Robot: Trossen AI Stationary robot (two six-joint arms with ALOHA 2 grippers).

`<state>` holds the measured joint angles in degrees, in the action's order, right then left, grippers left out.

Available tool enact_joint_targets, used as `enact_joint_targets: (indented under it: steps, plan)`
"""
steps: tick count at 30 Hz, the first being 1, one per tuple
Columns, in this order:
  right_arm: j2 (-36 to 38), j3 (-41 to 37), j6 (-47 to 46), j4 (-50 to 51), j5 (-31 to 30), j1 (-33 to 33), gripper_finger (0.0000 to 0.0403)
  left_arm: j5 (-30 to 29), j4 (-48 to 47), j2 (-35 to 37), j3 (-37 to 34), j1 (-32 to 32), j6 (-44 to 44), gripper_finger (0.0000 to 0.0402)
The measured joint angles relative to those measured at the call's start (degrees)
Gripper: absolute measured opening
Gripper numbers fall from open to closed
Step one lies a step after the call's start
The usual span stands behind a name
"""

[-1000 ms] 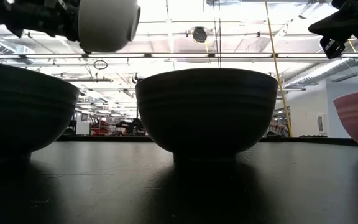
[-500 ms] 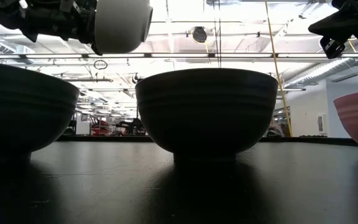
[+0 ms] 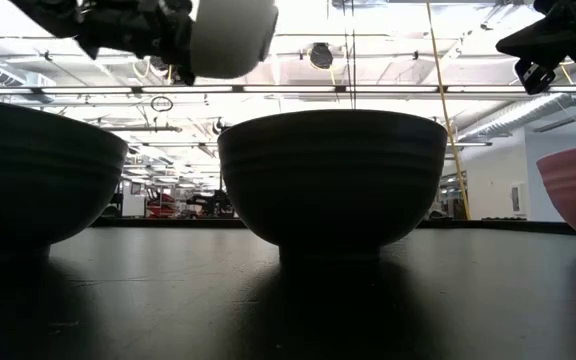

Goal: Nest bowls inside each other
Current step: Stack the white bowl on top of the black bowl

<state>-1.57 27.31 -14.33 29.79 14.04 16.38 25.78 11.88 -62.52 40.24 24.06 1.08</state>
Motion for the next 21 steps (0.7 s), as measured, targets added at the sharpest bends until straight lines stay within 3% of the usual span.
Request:
enact_joint_targets:
  steps: [12,21]
  plan:
    - [0.0,0.0,0.0,0.0,0.0,0.0,0.0,1.8,-7.8,-17.6,14.8,2.1,1.7,0.0004]
    - [0.0,0.0,0.0,0.0,0.0,0.0,0.0,2.8,-23.2,-27.0,30.3,5.0,4.6,0.0004]
